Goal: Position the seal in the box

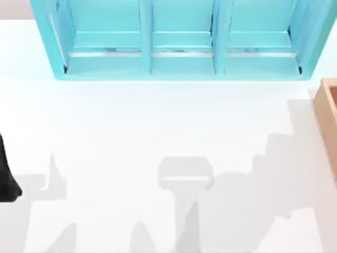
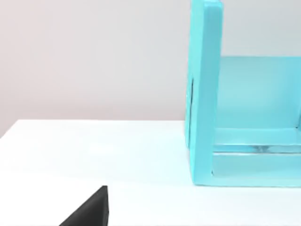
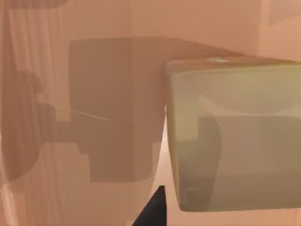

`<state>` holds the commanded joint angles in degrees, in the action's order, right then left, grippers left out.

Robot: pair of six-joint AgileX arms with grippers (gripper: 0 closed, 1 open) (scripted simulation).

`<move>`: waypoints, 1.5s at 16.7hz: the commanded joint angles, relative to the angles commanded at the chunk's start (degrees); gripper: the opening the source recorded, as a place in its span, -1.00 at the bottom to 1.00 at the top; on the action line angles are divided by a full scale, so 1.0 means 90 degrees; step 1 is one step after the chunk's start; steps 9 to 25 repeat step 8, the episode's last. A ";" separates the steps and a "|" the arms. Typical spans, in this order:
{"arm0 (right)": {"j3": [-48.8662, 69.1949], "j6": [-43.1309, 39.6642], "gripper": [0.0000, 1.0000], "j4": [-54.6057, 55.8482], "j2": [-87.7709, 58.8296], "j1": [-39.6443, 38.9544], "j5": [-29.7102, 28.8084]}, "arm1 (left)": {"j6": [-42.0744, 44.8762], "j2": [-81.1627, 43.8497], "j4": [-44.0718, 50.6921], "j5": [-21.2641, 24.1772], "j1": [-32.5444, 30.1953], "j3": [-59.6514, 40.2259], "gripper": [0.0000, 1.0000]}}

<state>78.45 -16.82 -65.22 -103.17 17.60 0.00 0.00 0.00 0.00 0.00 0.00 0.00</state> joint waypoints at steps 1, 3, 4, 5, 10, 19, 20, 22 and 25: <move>0.0000 0.0000 0.81 0.0000 0.0000 0.0000 0.0000 | 0.0000 0.0000 0.0000 0.0000 0.0000 0.0000 1.00; 0.0000 0.0000 1.00 0.0000 0.0000 0.0000 0.0000 | 0.0000 0.0000 0.0000 0.0000 0.0000 0.0000 1.00; 0.0000 0.0000 1.00 0.0000 0.0000 0.0000 0.0000 | 0.0000 0.0000 0.0000 0.0000 0.0000 0.0000 1.00; 0.0000 0.0000 1.00 0.0000 0.0000 0.0000 0.0000 | 0.0000 0.0000 0.0000 0.0000 0.0000 0.0000 1.00; 0.0000 0.0000 1.00 0.0000 0.0000 0.0000 0.0000 | 0.0000 0.0000 0.0000 0.0000 0.0000 0.0000 1.00; 0.0000 0.0000 1.00 0.0000 0.0000 0.0000 0.0000 | 0.0000 0.0000 0.0000 0.0000 0.0000 0.0000 1.00; 0.0000 0.0000 1.00 0.0000 0.0000 0.0000 0.0000 | 0.0000 0.0000 0.0000 0.0000 0.0000 0.0000 1.00; 0.0000 0.0000 1.00 0.0000 0.0000 0.0000 0.0000 | 0.0000 0.0000 0.0000 0.0000 0.0000 0.0000 1.00; 0.0000 0.0000 1.00 0.0000 0.0000 0.0000 0.0000 | 0.0000 0.0000 0.0000 0.0000 0.0000 0.0000 1.00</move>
